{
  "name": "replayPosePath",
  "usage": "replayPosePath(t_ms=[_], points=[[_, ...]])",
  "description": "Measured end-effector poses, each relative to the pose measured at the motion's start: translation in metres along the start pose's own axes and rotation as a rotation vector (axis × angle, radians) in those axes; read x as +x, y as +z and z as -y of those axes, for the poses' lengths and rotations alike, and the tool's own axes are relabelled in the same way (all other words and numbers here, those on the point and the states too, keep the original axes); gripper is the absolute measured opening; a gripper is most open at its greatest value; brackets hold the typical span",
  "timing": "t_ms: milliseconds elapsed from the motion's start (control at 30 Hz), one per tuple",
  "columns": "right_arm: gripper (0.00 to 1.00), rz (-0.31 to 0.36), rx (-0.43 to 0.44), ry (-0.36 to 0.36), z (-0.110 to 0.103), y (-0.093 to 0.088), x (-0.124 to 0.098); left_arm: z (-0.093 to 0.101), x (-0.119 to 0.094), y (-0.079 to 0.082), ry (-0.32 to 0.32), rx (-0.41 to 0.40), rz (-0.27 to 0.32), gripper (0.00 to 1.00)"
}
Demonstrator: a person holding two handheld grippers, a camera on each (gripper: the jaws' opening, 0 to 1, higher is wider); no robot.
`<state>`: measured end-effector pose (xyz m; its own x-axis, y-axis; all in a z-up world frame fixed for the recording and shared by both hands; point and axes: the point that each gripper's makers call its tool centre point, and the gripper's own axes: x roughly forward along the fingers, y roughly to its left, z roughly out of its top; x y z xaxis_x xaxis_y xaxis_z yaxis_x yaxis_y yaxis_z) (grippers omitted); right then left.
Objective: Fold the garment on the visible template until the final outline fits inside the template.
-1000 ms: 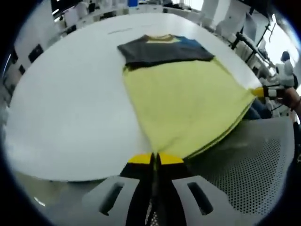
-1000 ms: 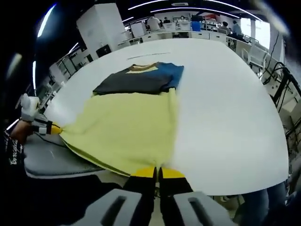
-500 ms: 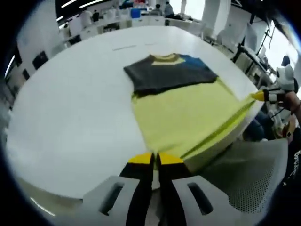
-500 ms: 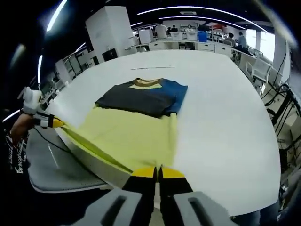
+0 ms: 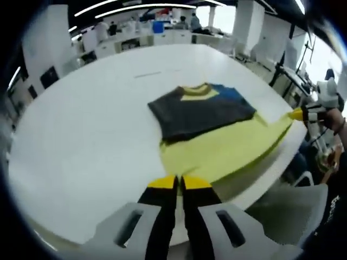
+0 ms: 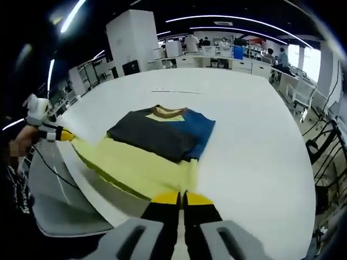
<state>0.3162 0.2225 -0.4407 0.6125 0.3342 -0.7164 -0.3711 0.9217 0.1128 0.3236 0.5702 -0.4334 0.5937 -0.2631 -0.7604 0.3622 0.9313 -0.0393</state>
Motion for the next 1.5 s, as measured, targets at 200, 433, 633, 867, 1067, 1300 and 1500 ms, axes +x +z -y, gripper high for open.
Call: replayPosePath(t_ms=[200,433,633,867,1067,1300,1500], points=[[0.00,0.027,-0.026,-0.005,0.007,0.022,0.005,-0.005,0.004,0.023,0.007,0.016,0.043,0.00],[0.00,0.074,-0.042,-0.016,0.017,0.051,0.012,-0.012,0.012,0.056,0.020,0.074,0.108,0.00],[0.00,0.114,-0.060,-0.028,0.026,0.078,0.021,-0.022,0.019,0.083,0.042,0.092,0.153,0.00],[0.00,0.154,-0.060,-0.047,0.038,0.105,0.039,-0.034,0.033,0.112,0.067,0.079,0.201,0.00],[0.00,0.186,-0.047,-0.054,0.048,0.124,0.054,-0.044,0.047,0.132,0.094,0.109,0.244,0.00],[0.00,0.212,-0.022,-0.073,0.063,0.141,0.074,-0.055,0.067,0.155,0.104,0.097,0.283,0.00],[0.00,0.252,0.016,-0.092,0.075,0.158,0.093,-0.065,0.091,0.169,0.127,0.058,0.306,0.00]])
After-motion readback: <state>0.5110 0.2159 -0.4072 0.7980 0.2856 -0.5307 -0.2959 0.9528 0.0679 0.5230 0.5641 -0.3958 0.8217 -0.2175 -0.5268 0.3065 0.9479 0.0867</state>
